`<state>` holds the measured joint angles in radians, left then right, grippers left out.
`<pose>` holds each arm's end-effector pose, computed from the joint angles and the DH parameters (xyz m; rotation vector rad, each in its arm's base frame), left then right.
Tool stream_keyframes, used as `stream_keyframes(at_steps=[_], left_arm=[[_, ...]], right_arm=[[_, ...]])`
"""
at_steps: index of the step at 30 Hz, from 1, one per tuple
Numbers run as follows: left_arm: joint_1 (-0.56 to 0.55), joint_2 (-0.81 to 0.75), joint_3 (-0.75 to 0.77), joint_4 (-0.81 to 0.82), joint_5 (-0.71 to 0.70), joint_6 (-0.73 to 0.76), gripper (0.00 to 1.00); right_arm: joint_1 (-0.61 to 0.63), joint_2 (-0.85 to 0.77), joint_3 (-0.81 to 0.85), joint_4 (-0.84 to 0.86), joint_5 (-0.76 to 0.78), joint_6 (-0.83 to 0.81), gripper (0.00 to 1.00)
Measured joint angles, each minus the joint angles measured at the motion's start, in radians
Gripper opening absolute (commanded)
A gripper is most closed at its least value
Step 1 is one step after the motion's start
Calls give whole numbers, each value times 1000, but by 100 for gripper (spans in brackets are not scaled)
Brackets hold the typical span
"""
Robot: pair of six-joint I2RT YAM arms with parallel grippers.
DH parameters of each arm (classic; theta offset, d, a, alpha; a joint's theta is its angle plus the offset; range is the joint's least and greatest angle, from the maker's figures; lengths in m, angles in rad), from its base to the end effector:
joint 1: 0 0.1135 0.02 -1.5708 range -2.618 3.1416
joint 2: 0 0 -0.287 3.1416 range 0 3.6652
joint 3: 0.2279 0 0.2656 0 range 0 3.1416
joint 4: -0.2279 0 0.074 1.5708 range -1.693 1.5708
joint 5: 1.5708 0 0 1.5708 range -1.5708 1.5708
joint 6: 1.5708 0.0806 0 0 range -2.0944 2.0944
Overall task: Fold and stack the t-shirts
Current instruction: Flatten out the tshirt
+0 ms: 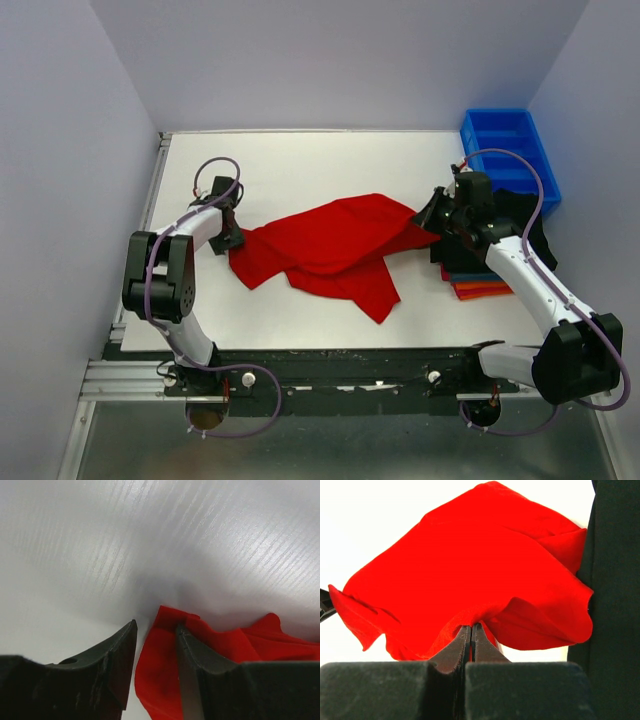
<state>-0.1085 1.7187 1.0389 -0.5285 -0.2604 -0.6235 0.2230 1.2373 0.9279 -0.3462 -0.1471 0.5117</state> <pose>0.3553 -0.0178 0.1394 -0.7524 2.6022 0.1535 0.3023 0.0807 0.2693 0.2458 2.2648 0.5592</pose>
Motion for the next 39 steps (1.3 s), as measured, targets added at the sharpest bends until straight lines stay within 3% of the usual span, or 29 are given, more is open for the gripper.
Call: stream_keyframes(at_steps=[5,12,23,28,33,39], left_arm=[[0,20,16,5,-1,8,44],[-6,37,30,35,9,14,0],[6,6,3,67,-1,20,0],[18,-220,-32,-7,-36,-11,0],[22,-373,81,-61,-77,-24,0],[29,-350,257,-160,-117,-11,0]], right_arm=[[0,0,0,0,-1,4,3],[0,0,0,0,-1,4,3],[0,-9,0,1,-2,4,2],[0,-9,0,0,-1,3,1],[0,-5,21,-13,-1,4,1],[0,66,218,-72,0,8,1]])
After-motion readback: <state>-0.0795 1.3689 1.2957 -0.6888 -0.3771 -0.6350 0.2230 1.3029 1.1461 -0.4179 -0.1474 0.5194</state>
